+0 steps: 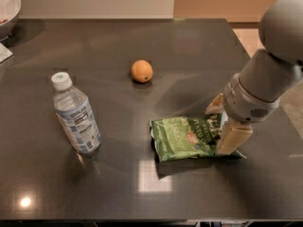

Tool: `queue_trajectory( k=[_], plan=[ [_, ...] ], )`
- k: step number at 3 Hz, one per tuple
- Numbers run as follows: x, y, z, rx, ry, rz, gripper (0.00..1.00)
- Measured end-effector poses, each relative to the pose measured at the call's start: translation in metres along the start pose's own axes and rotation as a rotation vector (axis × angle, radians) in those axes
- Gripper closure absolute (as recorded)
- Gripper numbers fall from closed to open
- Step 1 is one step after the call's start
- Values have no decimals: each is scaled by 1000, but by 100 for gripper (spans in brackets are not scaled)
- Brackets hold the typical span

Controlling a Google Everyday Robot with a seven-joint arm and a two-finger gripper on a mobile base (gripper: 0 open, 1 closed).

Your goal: Pick green jalapeno chip bag

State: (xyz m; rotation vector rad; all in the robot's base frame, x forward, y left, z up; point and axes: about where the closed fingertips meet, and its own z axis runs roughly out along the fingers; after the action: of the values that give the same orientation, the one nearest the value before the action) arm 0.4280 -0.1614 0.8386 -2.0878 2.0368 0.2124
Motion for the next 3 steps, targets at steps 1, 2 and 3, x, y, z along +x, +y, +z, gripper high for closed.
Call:
queue_trajectory(
  k=[1, 2, 3],
  plan=[
    [-1, -3, -6, 8, 2, -6, 64],
    [-2, -6, -16, 15, 0, -4, 88],
    [-5, -12, -33, 34, -4, 2, 100]
  ],
)
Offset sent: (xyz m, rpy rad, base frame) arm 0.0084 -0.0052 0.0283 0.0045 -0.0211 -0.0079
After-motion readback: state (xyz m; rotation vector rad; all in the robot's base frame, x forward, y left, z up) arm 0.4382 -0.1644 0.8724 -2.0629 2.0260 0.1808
